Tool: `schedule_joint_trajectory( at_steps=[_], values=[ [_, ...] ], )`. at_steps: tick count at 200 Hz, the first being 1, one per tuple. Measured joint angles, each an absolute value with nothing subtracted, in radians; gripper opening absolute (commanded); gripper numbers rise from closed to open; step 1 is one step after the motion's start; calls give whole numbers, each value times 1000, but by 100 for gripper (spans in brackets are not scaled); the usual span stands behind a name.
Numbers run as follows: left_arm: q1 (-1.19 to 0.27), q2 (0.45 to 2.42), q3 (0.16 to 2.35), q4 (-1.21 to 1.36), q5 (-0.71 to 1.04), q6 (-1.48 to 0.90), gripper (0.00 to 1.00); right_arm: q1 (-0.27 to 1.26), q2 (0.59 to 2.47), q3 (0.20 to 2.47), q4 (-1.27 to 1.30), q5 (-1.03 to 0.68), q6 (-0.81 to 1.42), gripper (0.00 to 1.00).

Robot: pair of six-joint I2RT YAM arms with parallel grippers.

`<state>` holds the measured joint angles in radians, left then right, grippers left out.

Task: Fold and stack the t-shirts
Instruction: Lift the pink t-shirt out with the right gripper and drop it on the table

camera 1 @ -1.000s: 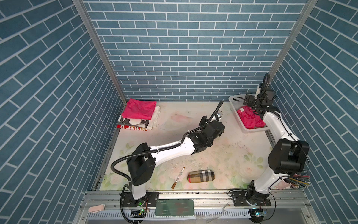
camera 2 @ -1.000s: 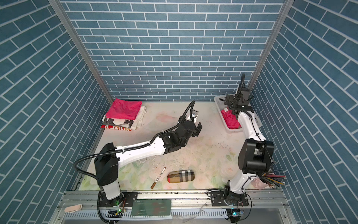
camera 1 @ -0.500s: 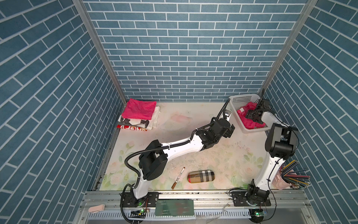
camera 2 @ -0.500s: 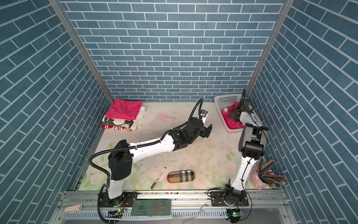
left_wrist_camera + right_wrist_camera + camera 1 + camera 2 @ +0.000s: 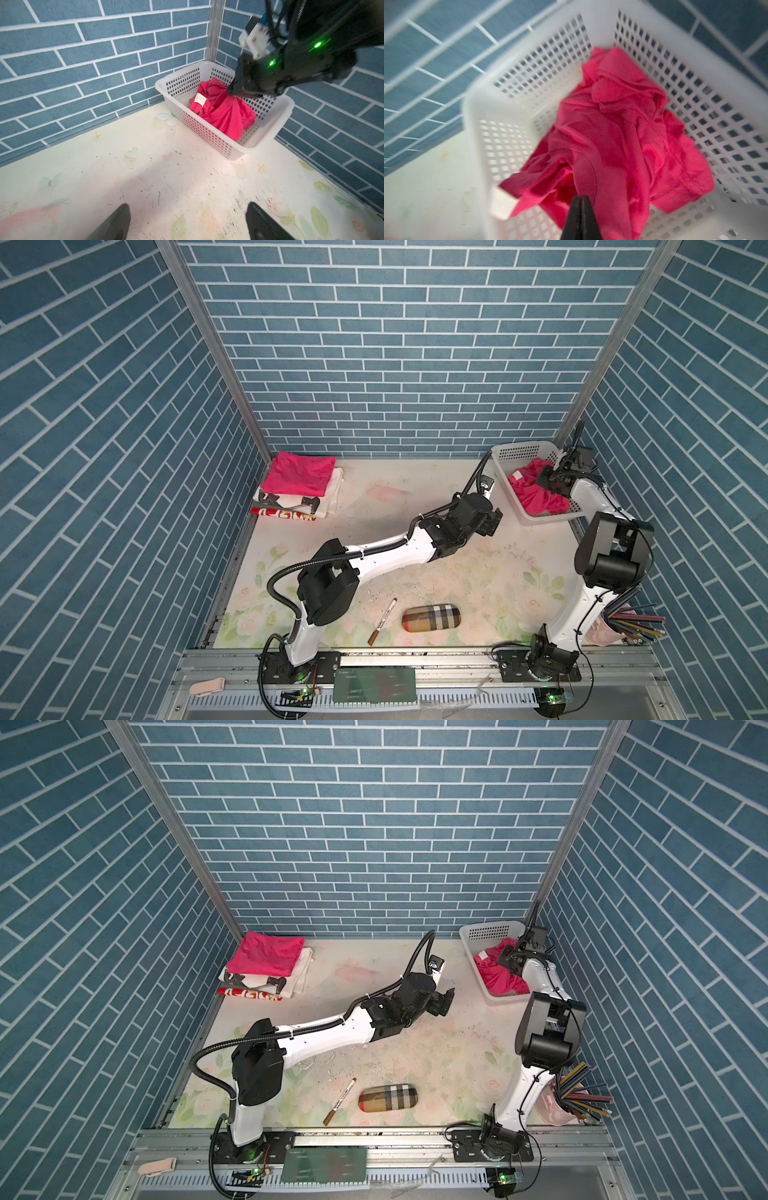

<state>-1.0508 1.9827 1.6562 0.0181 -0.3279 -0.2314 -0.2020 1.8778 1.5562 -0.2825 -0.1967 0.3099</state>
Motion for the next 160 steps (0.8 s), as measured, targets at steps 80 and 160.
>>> schedule_joint_trajectory(
  at_steps=[80, 160],
  values=[
    [-887, 1577, 1479, 28, -307, -275, 89, 281, 1618, 1927, -223, -307, 206, 0],
    [-721, 1152, 1114, 127, -274, -405, 89, 427, 1670, 1961, -85, -374, 267, 26]
  ],
)
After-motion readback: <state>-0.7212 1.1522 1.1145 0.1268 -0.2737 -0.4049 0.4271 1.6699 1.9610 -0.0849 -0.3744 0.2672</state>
